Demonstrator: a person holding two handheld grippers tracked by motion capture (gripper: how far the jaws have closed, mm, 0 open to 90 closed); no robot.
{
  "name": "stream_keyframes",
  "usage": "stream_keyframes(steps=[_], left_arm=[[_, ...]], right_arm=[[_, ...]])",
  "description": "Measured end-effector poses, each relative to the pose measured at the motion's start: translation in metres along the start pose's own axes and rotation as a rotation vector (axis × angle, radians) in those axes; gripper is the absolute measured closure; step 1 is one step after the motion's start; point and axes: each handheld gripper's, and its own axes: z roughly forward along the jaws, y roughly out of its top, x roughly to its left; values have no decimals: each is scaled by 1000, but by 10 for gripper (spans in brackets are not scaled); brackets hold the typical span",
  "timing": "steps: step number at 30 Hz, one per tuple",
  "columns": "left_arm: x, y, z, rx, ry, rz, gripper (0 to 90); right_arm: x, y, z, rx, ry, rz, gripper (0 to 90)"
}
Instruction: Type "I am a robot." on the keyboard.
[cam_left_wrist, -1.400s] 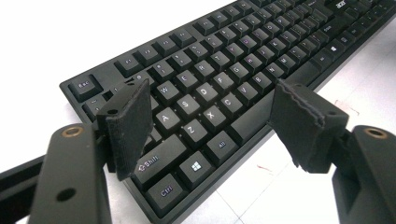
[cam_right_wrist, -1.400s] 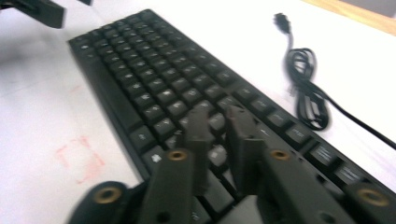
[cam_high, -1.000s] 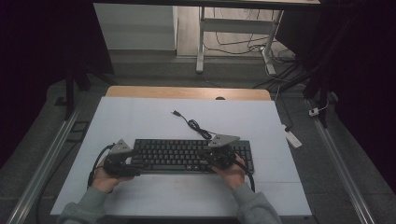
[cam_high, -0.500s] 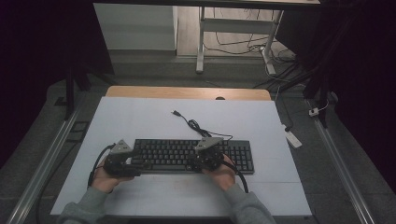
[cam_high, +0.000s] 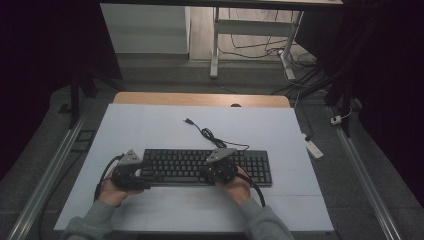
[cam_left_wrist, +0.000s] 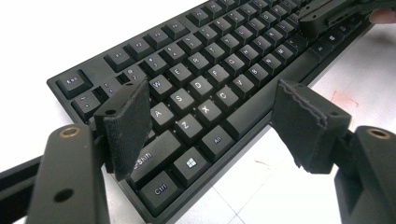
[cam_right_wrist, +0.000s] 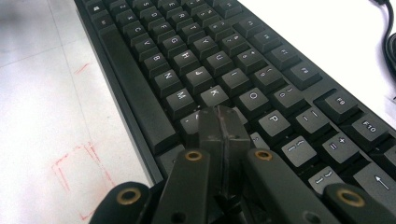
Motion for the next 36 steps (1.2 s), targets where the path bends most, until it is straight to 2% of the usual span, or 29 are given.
stream_keyframes(steps=[7, 11, 17, 20, 26, 29, 36], left_arm=[[0, 0, 0, 2, 0, 1, 285], [0, 0, 0, -3, 0, 0, 285], [1, 0, 0, -3, 1, -4, 284], [1, 0, -1, -4, 2, -3, 284], [1, 0, -1, -4, 5, -3, 284], [1, -1, 0, -5, 8, -4, 284], [1, -1, 0, -5, 12, -3, 283]], right_arm=[[1, -1, 1, 4, -8, -10, 895], [0, 0, -6, -43, -20, -16, 889], [-9, -2, -25, -107, -78, 16, 661], [-11, -6, -33, -136, -98, 21, 589], [-15, -15, -47, -144, -113, 27, 538], [-17, -19, -52, -142, -117, 21, 529], [-23, -30, -65, -144, -135, 42, 517]])
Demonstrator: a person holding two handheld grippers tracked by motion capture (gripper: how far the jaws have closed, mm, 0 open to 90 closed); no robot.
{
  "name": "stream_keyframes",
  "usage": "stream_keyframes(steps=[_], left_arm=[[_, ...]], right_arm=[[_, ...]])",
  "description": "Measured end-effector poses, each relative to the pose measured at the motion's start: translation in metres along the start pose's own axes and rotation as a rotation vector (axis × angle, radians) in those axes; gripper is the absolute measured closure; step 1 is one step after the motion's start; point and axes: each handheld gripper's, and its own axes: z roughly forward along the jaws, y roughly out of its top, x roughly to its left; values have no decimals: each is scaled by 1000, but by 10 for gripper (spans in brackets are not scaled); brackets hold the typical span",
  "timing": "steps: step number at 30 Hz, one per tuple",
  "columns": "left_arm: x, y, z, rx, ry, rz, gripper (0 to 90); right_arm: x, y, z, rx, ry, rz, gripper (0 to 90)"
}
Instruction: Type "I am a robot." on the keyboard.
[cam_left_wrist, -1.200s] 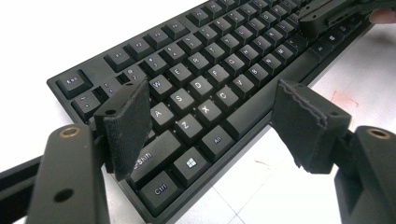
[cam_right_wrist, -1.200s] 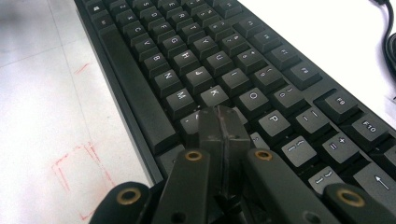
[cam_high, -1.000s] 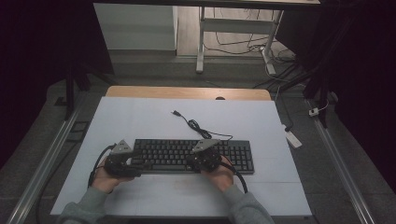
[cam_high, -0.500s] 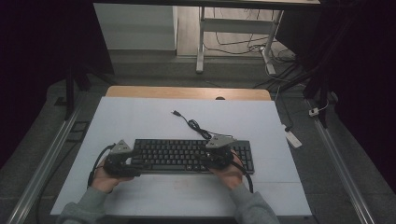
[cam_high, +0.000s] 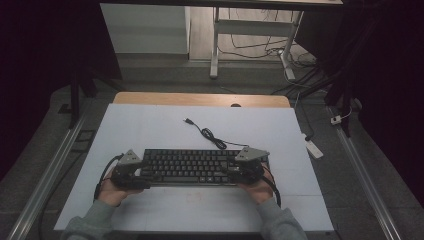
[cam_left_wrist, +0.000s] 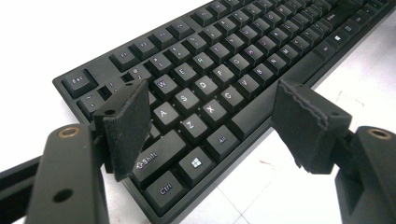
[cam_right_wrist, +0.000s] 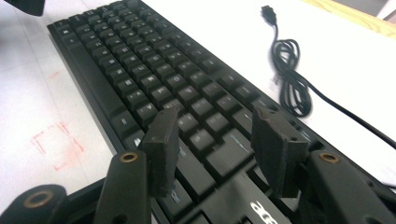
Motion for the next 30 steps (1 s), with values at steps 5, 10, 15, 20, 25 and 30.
stream_keyframes(steps=[5, 10, 15, 20, 25, 30], left_arm=[[0, 0, 0, -1, 1, -1, 283], [0, 0, 0, -1, 1, 2, 283], [-1, -1, 0, -3, 1, 6, 283], [-2, -1, -1, -6, 2, 7, 283], [-3, -2, -2, -13, 9, 10, 283], [-4, -6, -6, -21, 20, 9, 284]], right_arm=[[-5, -7, -10, 8, -22, 11, 510], [-10, -15, -22, 7, -46, 30, 503], [-17, -28, -38, 12, -80, 52, 497], [-23, -44, -59, 8, -115, 84, 494], [-26, -60, -78, 2, -134, 96, 491], [-28, -70, -87, -3, -127, 96, 485]])
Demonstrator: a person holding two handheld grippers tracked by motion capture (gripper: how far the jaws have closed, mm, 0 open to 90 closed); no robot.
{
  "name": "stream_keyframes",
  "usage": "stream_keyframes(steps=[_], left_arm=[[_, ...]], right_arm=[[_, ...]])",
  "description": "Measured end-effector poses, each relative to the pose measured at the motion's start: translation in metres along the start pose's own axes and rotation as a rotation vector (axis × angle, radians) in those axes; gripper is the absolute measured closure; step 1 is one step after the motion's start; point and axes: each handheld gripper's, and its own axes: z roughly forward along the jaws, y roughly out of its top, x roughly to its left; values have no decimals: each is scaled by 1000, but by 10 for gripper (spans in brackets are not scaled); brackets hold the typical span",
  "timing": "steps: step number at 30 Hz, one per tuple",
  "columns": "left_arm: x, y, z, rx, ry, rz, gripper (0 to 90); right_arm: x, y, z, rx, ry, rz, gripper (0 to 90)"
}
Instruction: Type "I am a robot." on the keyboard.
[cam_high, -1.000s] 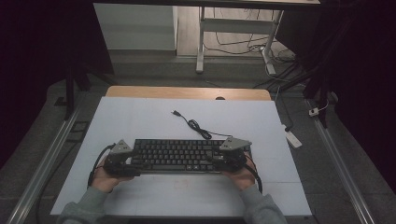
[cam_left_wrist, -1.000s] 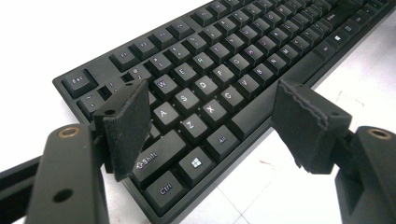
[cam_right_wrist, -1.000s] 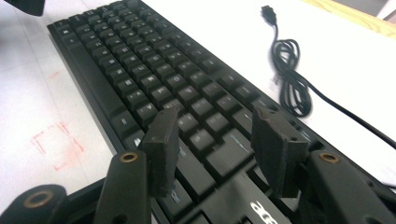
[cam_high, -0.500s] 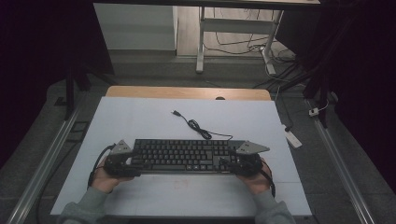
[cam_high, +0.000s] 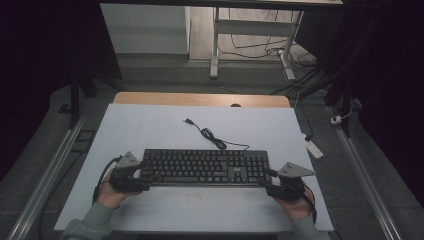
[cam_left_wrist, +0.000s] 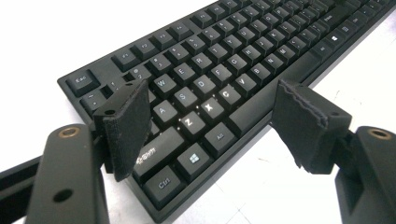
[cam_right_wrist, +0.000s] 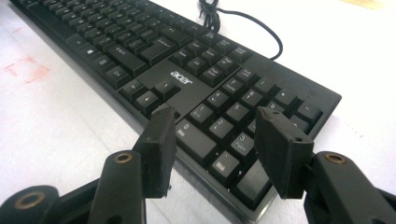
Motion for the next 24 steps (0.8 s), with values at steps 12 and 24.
stream_keyframes(steps=[12, 24], left_arm=[[0, -4, -2, 1, 4, 0, 284], [0, -3, -3, -5, 7, 3, 284]], right_arm=[[-2, -1, 0, -5, 10, -4, 480], [-1, -1, 1, -4, 15, -9, 478]])
